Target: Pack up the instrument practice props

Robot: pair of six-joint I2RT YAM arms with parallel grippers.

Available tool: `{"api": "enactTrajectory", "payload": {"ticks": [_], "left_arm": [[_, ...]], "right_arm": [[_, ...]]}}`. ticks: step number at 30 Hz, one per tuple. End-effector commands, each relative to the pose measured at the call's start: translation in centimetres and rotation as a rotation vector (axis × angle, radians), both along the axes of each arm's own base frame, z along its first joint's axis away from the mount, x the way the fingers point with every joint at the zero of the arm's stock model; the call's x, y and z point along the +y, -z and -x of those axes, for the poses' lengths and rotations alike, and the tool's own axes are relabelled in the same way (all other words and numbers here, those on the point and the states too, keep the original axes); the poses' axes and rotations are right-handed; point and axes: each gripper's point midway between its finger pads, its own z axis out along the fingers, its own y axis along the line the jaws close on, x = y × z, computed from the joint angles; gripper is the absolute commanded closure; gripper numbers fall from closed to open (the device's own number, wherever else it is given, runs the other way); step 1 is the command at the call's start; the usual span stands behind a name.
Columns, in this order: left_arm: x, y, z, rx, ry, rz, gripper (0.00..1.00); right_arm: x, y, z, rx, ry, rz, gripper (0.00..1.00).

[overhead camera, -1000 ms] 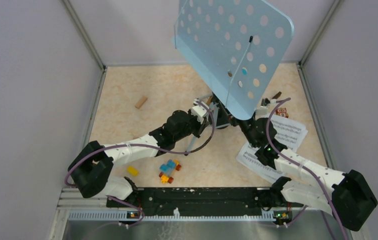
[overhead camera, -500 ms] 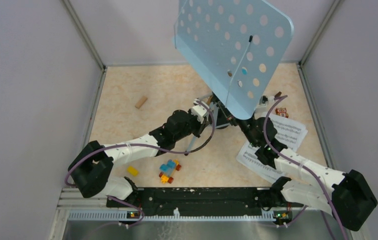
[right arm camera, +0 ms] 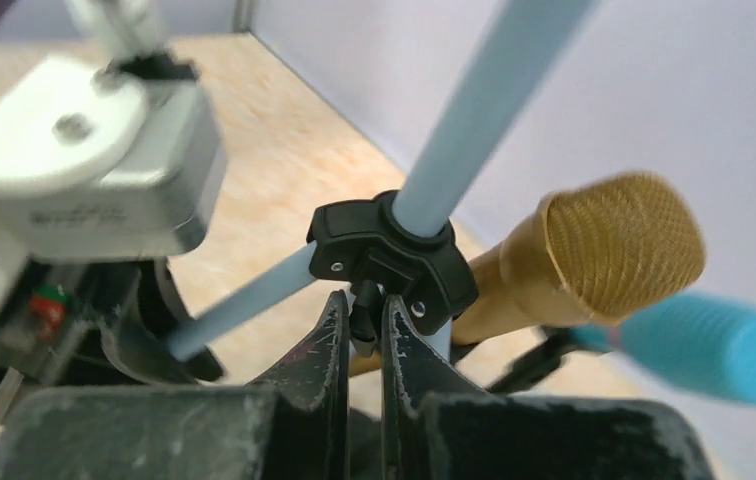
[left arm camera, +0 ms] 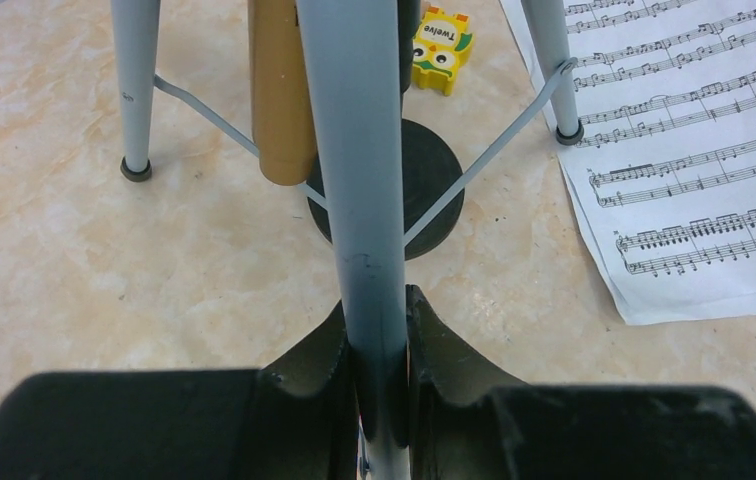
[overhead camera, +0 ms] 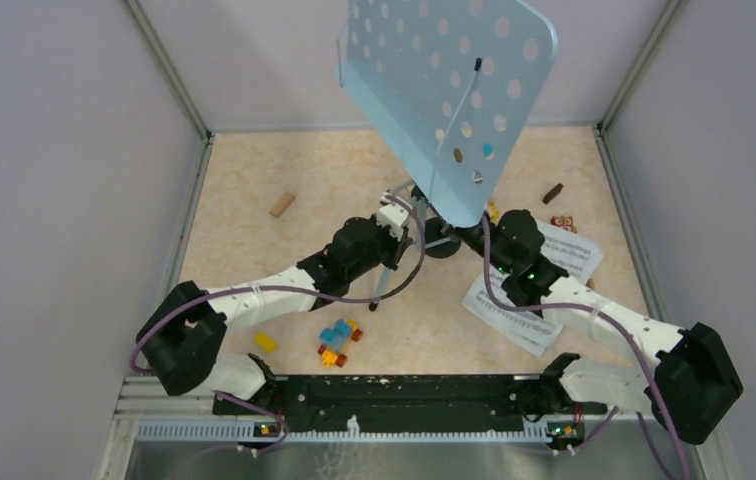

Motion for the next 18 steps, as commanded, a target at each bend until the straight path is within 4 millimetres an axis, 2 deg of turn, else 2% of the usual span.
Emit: {"api": "enactTrajectory", "payload": {"ticks": [1, 6, 8, 10, 12, 13, 14, 15, 16, 17, 18], "left_arm": [[-3.3, 0.7, 3.1, -0.036, 0.241, -0.061, 1.0], [-3.4, 0.9, 3.2, -0.029, 0.246, -0.063, 1.0], [-3.4, 0.9, 3.1, -0.032, 0.243, -0.066, 1.0], [-3.4, 0.8, 3.1, -0.037, 0.242, -0.066, 1.0], [-3.4, 0.7, 3.1, -0.037, 0.242, -0.066, 1.0], [-3.4, 0.7, 3.1, -0.037, 0.242, -0.065, 1.0], [-3.4, 0.8, 3.1, -0.035, 0.241, -0.065, 1.0], [-3.3, 0.9, 3.1, -0.034, 0.241, -0.069, 1.0], [-3.4, 0.9, 3.1, -0.032, 0.241, -0.069, 1.0], [-3.4, 1.0, 3.1, -0.03, 0.243, -0.07, 1.0], [-3.4, 0.9, 3.1, -0.03, 0.243, -0.07, 1.0]], "right_arm": [[4.5, 8.9, 6.8, -0.376, -0.476, 0.648, 1.0], [2.9, 12.2, 6.5, -0.546, -0.508, 1.055, 1.0], [1.7, 12.8, 5.5, -0.609, -0.454, 1.218, 1.0], [0.9, 12.4, 4.5, -0.656, -0.373, 1.303, 1.0], [0.6, 11.0, 3.9, -0.682, -0.292, 1.293, 1.0], [0.5, 10.2, 3.8, -0.681, -0.254, 1.26, 0.93], [0.4, 9.1, 3.8, -0.672, -0.212, 1.209, 0.72], [0.3, 8.0, 3.9, -0.664, -0.178, 1.155, 0.43], [0.1, 6.9, 4.1, -0.653, -0.144, 1.088, 0.22], [-0.1, 5.5, 4.3, -0.642, -0.105, 0.999, 0.14], [-0.3, 4.3, 4.7, -0.605, -0.062, 0.881, 0.13]]}}
